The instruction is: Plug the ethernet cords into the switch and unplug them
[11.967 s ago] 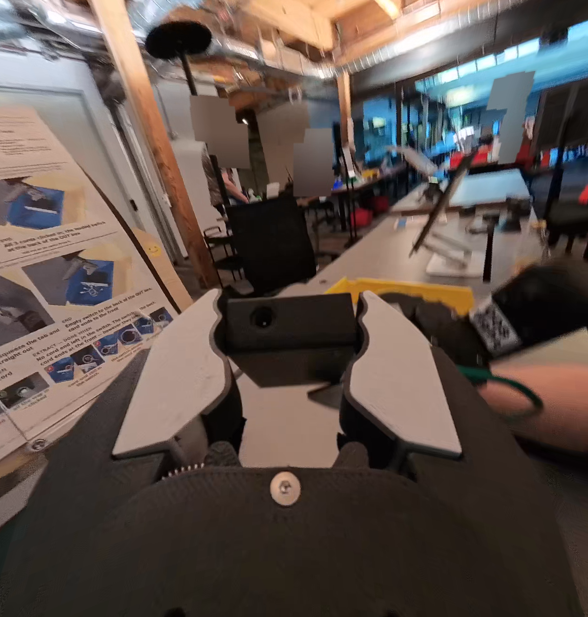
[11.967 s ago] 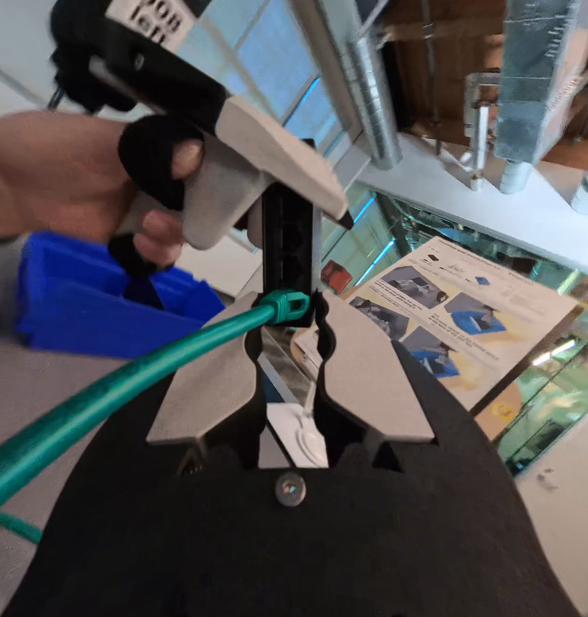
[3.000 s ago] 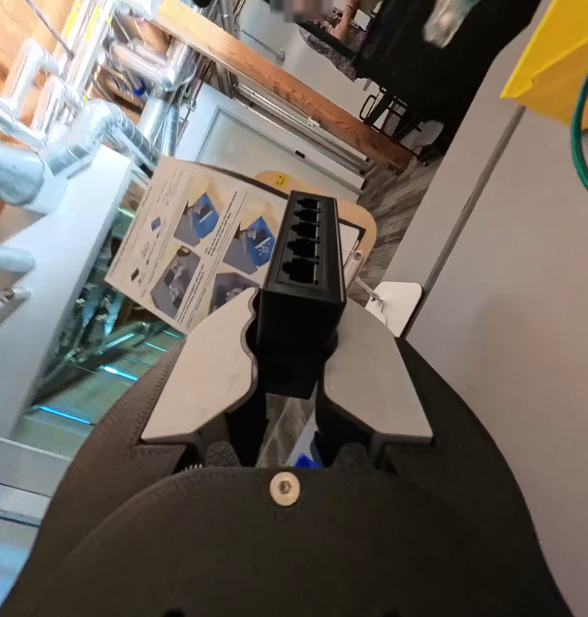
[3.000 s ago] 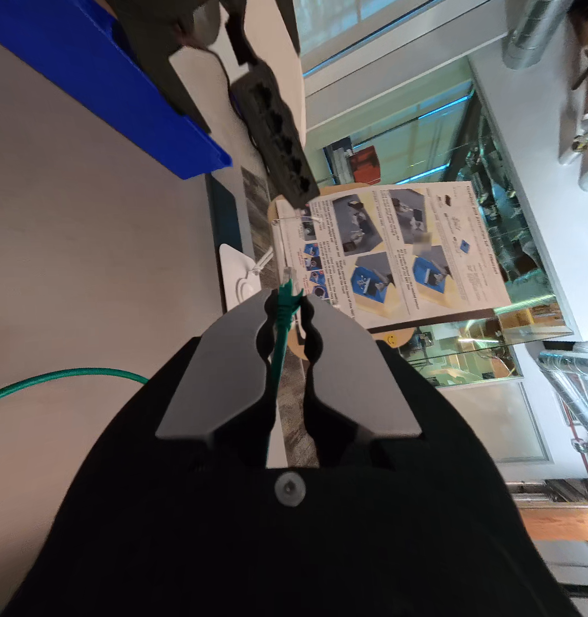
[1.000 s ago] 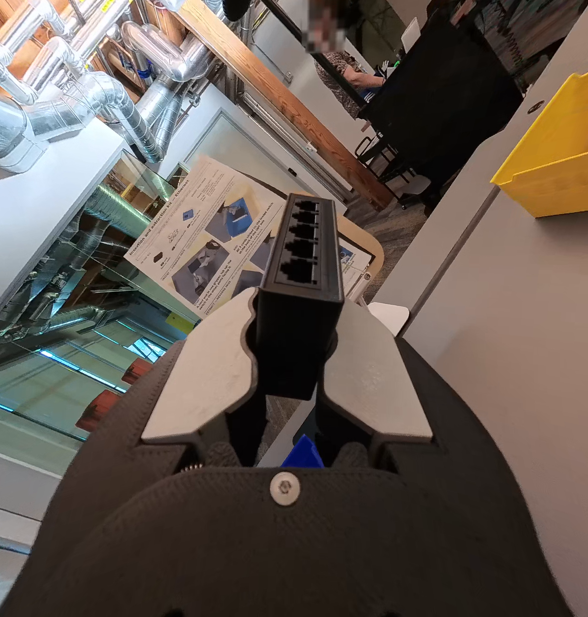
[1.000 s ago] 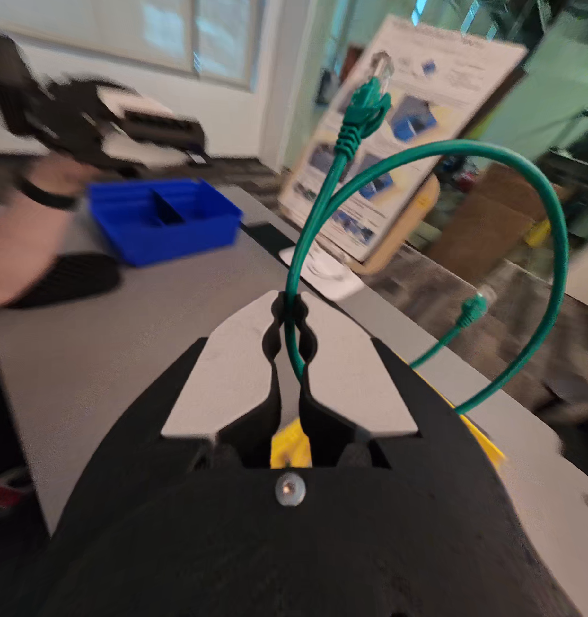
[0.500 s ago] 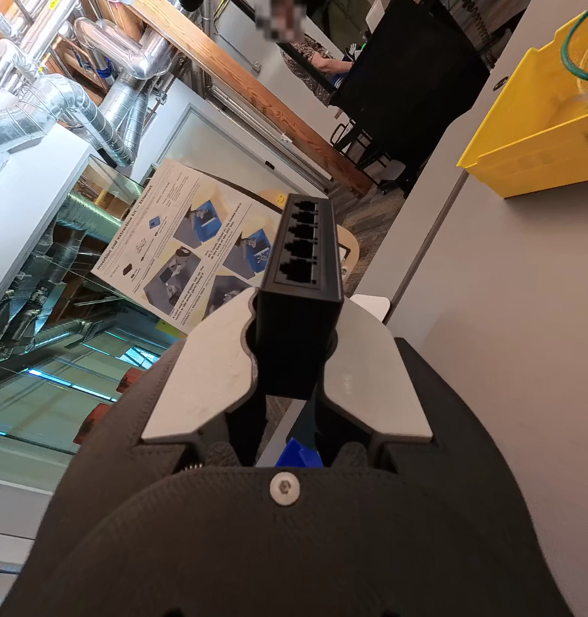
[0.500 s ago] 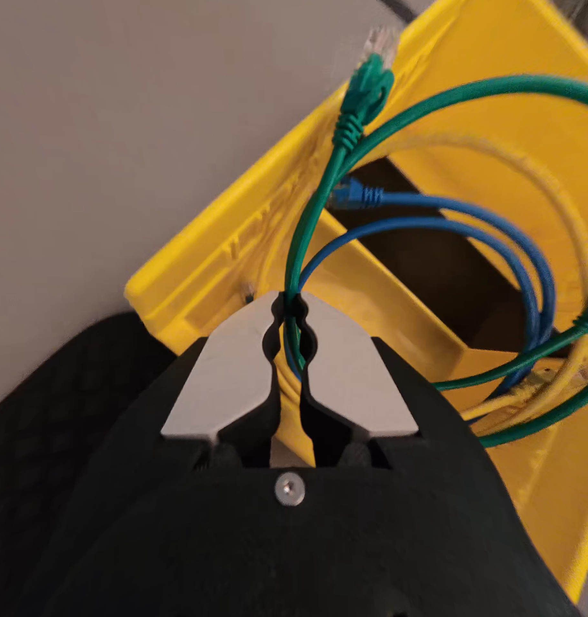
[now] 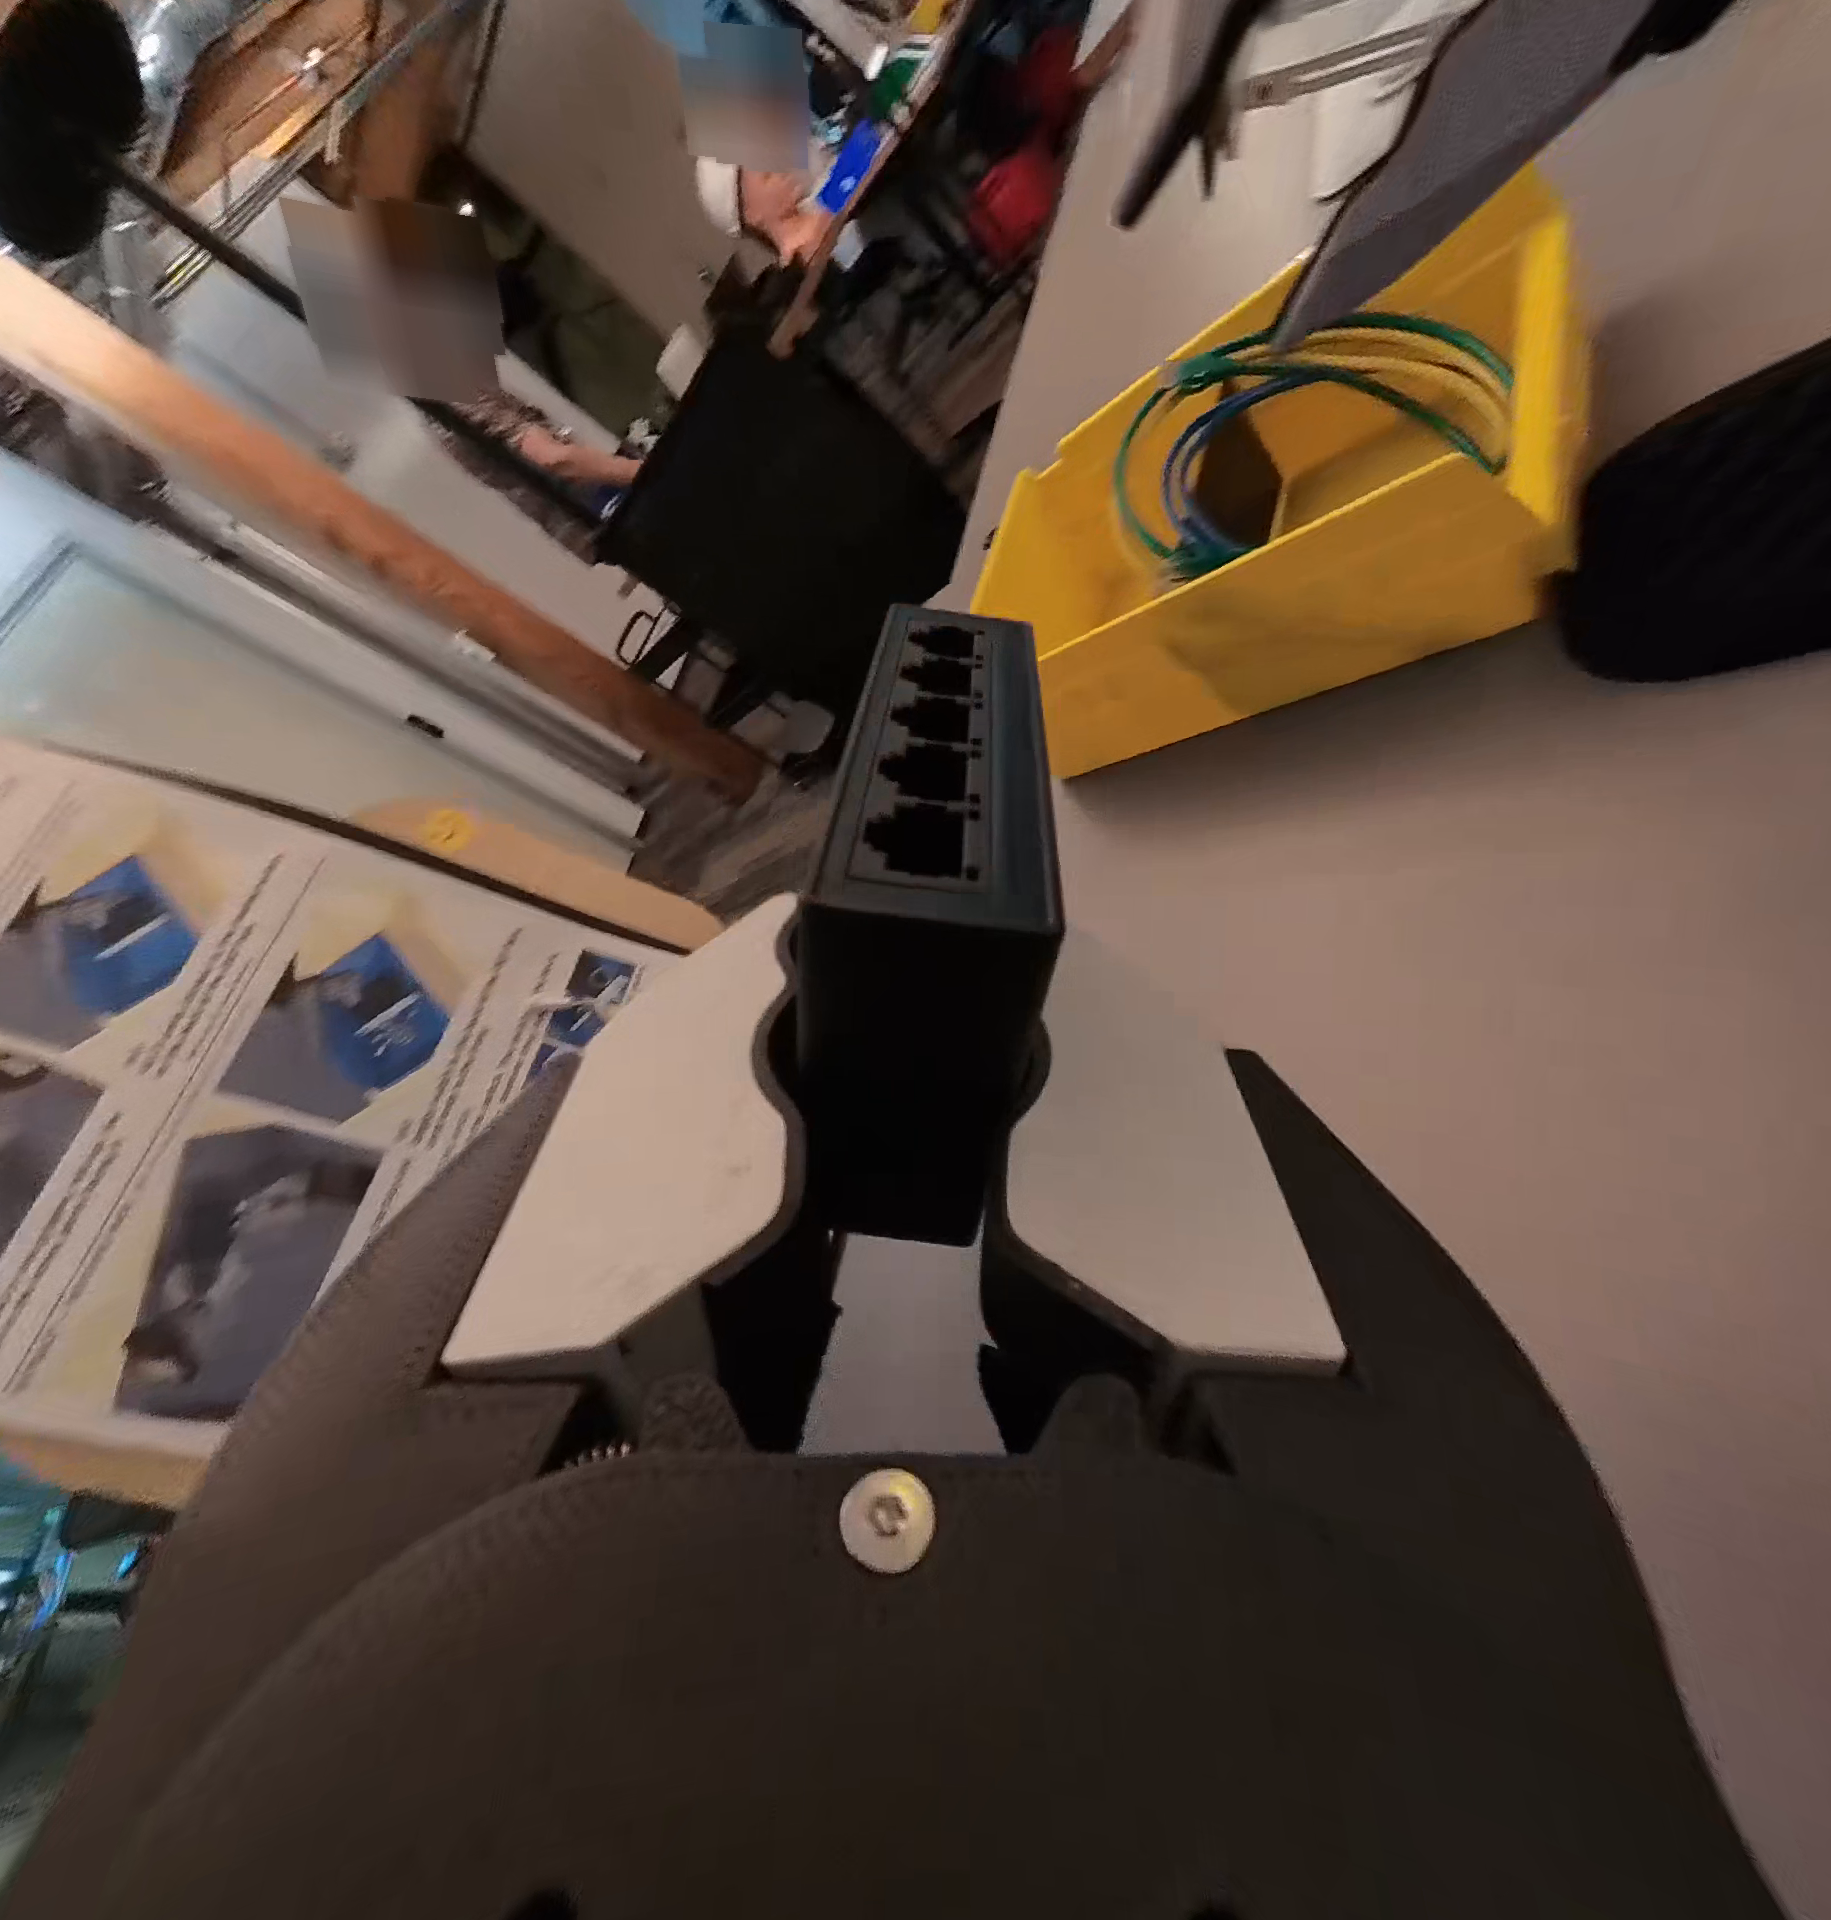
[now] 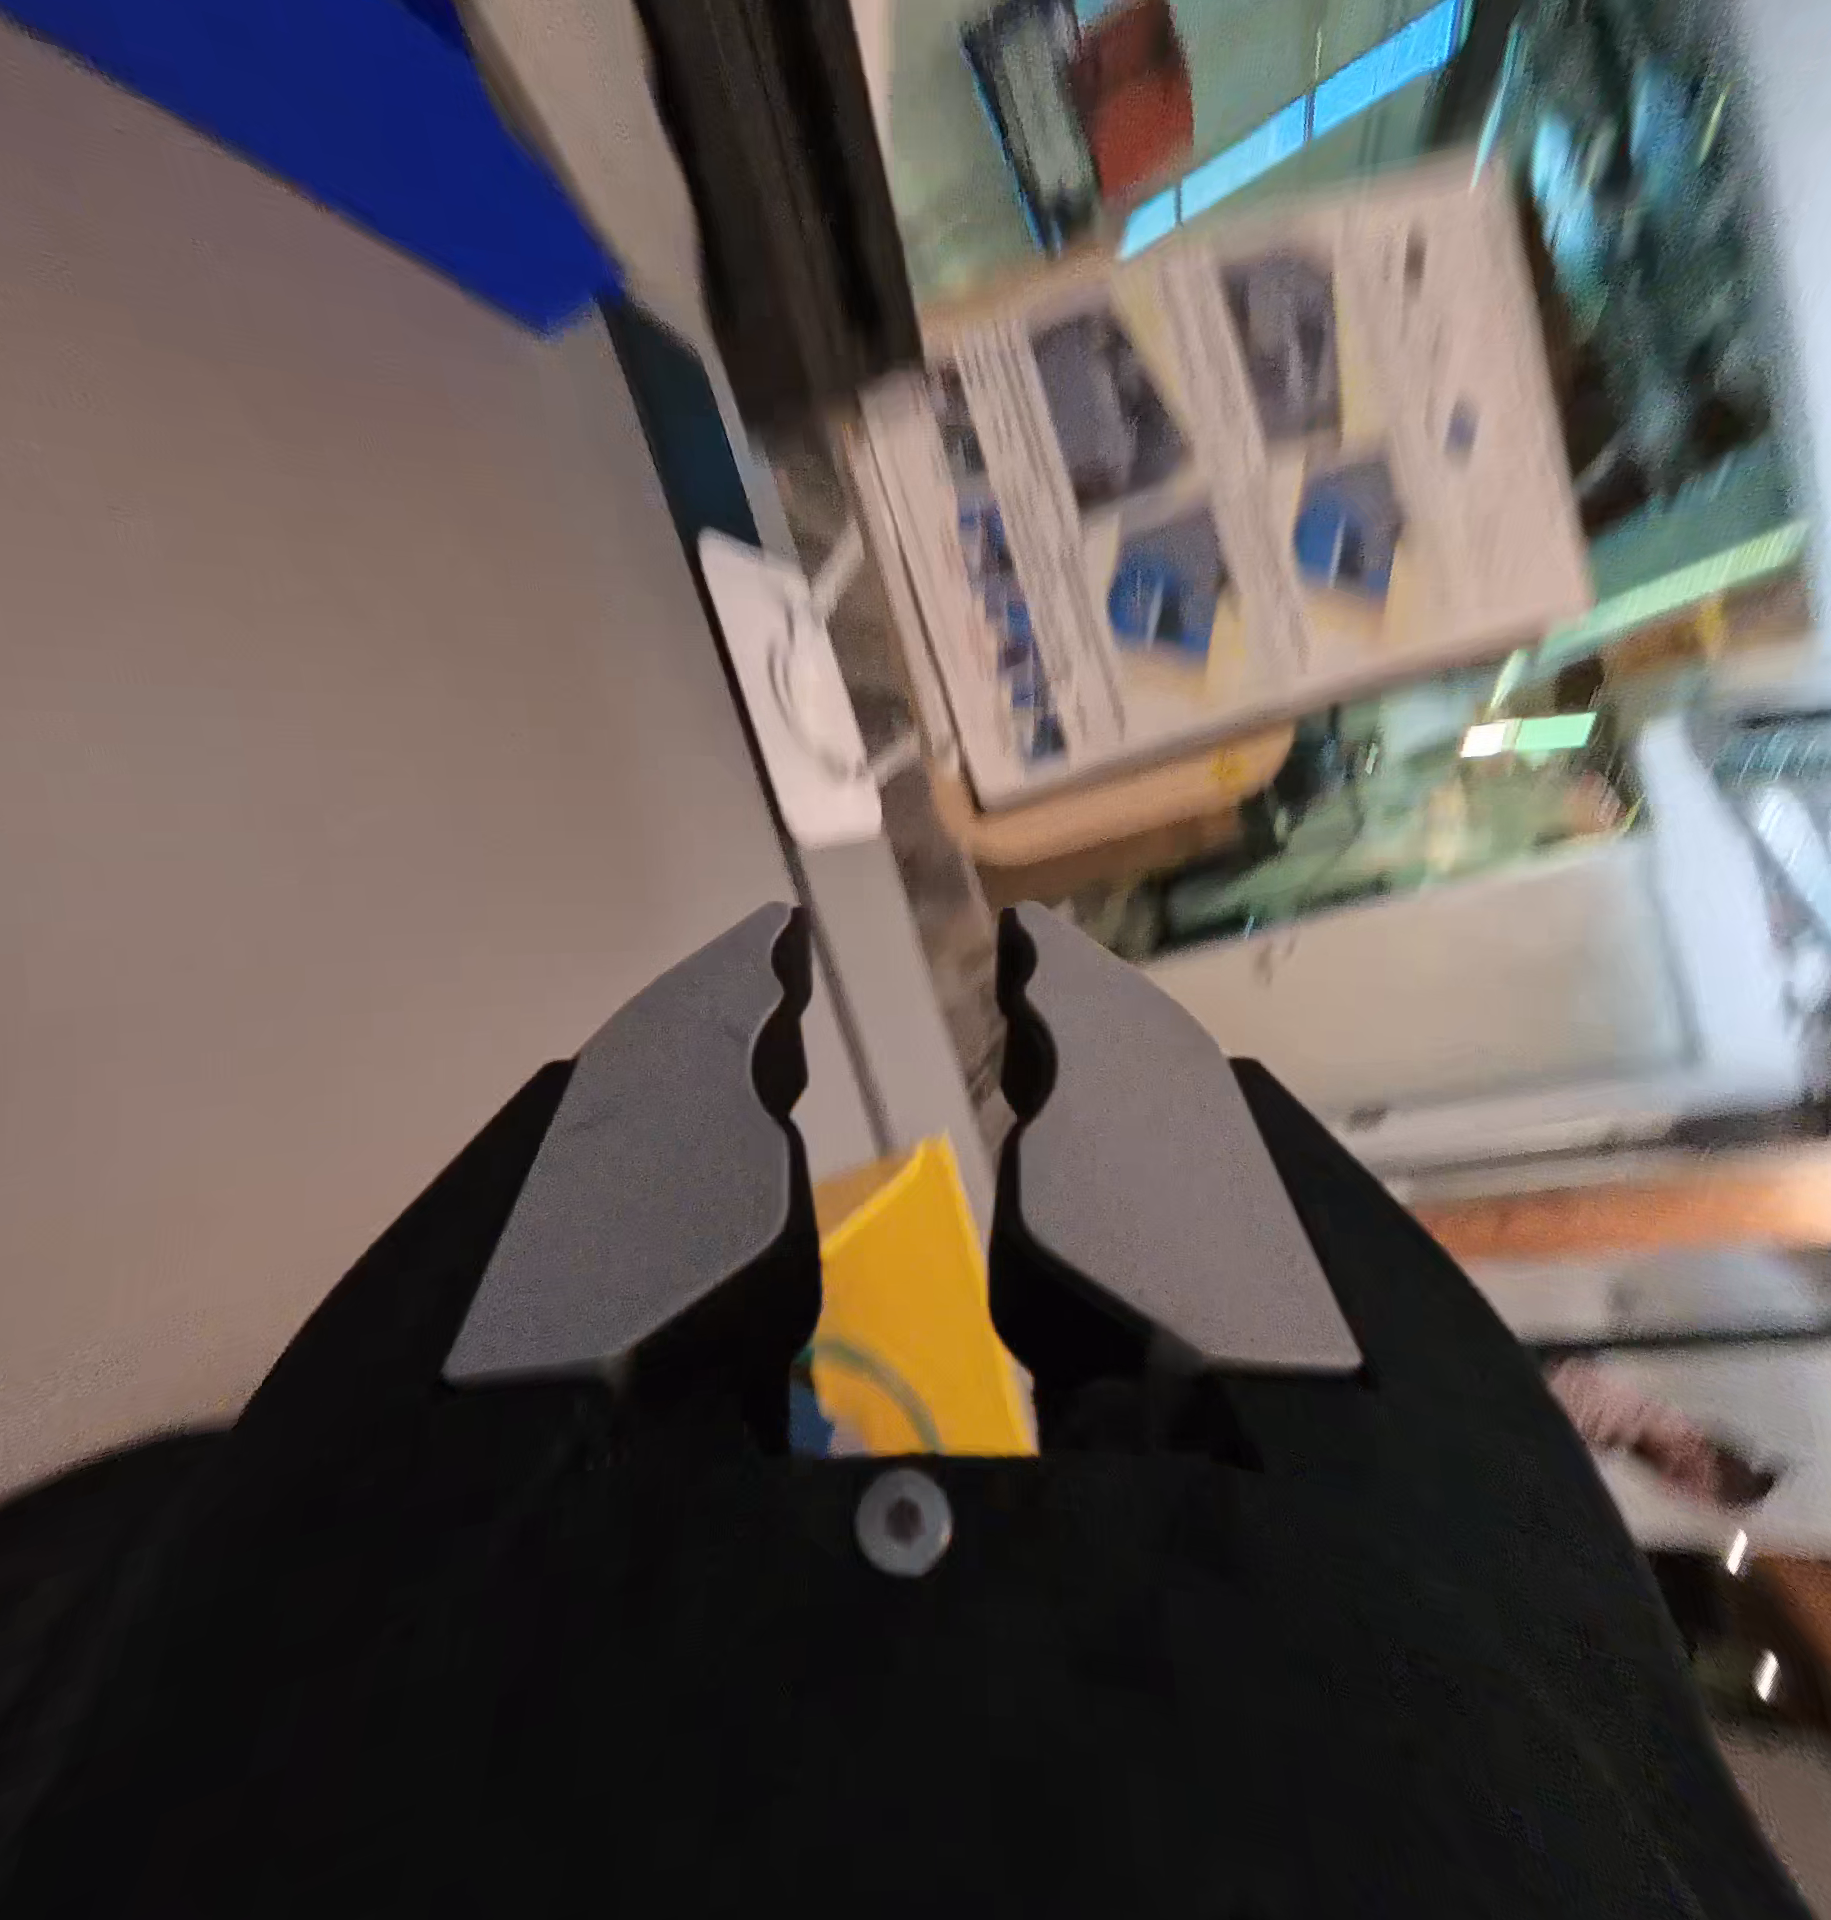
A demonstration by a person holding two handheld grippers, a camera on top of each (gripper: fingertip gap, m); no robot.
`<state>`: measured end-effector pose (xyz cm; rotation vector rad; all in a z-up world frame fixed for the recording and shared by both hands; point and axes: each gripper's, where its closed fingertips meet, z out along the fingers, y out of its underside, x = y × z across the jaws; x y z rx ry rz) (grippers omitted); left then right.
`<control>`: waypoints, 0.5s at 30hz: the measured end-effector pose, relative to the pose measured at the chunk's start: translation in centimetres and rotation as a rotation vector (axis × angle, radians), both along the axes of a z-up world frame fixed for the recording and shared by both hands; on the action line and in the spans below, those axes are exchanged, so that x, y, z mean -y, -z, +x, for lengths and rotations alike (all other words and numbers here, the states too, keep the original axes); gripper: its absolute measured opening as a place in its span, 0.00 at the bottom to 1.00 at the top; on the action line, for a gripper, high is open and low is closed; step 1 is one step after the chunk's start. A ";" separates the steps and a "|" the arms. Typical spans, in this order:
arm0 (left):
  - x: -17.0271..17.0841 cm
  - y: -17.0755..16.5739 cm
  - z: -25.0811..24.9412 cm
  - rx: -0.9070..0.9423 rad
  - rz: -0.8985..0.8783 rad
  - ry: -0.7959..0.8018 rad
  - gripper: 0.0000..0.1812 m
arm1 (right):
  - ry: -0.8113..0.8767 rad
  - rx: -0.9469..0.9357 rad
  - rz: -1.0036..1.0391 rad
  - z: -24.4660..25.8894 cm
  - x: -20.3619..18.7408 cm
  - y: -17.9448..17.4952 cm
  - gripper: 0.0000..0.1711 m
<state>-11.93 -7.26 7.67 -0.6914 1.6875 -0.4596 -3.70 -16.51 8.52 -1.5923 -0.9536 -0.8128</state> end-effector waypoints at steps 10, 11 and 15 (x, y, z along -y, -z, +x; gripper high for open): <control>3.4 0.7 1.3 0.026 0.039 0.094 0.19 | -0.228 0.126 -0.158 -8.5 -5.1 0.3 0.16; 3.1 0.1 1.1 0.058 0.013 0.086 0.23 | -0.217 0.127 -0.170 -7.6 -5.1 0.0 0.16; 1.5 -3.3 -1.2 0.154 -0.169 0.098 0.25 | 0.009 0.087 -0.186 5.0 -6.9 -1.6 0.16</control>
